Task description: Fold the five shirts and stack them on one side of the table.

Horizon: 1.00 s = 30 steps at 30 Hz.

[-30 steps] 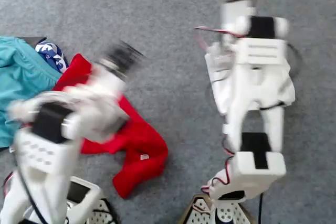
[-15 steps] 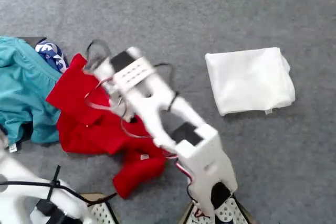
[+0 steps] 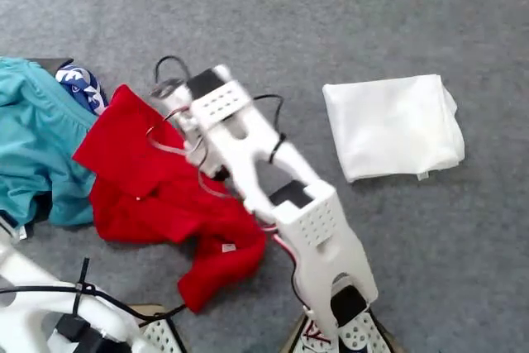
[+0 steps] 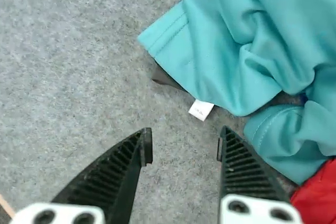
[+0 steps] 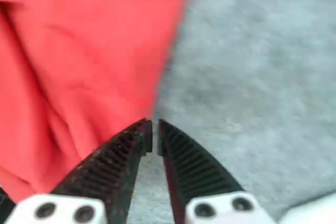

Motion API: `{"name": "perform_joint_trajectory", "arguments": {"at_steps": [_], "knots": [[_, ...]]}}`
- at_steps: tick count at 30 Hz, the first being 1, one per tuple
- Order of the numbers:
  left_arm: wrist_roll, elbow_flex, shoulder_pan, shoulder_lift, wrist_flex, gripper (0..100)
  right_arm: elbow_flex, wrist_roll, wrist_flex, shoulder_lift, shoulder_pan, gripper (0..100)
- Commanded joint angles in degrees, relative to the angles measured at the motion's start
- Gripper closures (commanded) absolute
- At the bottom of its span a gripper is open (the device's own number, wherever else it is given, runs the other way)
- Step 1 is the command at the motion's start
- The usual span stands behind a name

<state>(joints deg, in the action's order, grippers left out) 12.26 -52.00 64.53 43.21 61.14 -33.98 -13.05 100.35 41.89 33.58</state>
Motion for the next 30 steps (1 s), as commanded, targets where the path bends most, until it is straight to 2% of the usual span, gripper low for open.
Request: {"name": "perform_joint_trajectory", "arguments": {"at_steps": [1,5,8,14,17,19,21,23,26,28,30], "knots": [[-0.6,-1.7,-2.2,1.1,-0.7,78,-2.9,0.3,0.8,-2.6,-5.8,98.4],[-0.8,-3.3,-2.8,1.1,-0.7,78,1.8,0.3,0.8,-7.7,-8.2,98.3],[-0.8,-2.9,-2.9,1.1,-0.7,78,6.5,0.3,0.6,-11.8,-3.6,96.1],[-0.5,-3.4,-2.7,0.7,-3.2,78,10.4,-0.2,0.4,-15.0,6.9,66.1],[-0.5,-3.4,-2.8,1.1,-2.8,78,11.7,0.2,-3.0,-11.9,10.5,56.9],[-0.5,-3.4,-2.8,1.1,-2.8,78,12.7,0.2,-5.2,-8.5,11.2,58.0],[-0.5,-3.4,-2.8,1.1,-2.8,78,12.4,0.2,-5.5,-4.6,11.2,63.9],[-0.5,-3.4,-2.8,1.1,-2.8,78,12.3,0.3,-5.3,-1.9,10.7,75.9],[-0.5,-3.4,-2.6,1.1,-2.9,78,12.4,0.3,-5.5,-1.5,8.7,99.2],[-0.5,-3.4,-2.6,0.9,-3.0,78,11.6,0.3,-4.7,-2.1,6.6,94.9],[-0.5,-3.4,-2.8,0.7,-3.1,78,10.3,0.3,-2.6,-3.6,3.8,97.5]]}}
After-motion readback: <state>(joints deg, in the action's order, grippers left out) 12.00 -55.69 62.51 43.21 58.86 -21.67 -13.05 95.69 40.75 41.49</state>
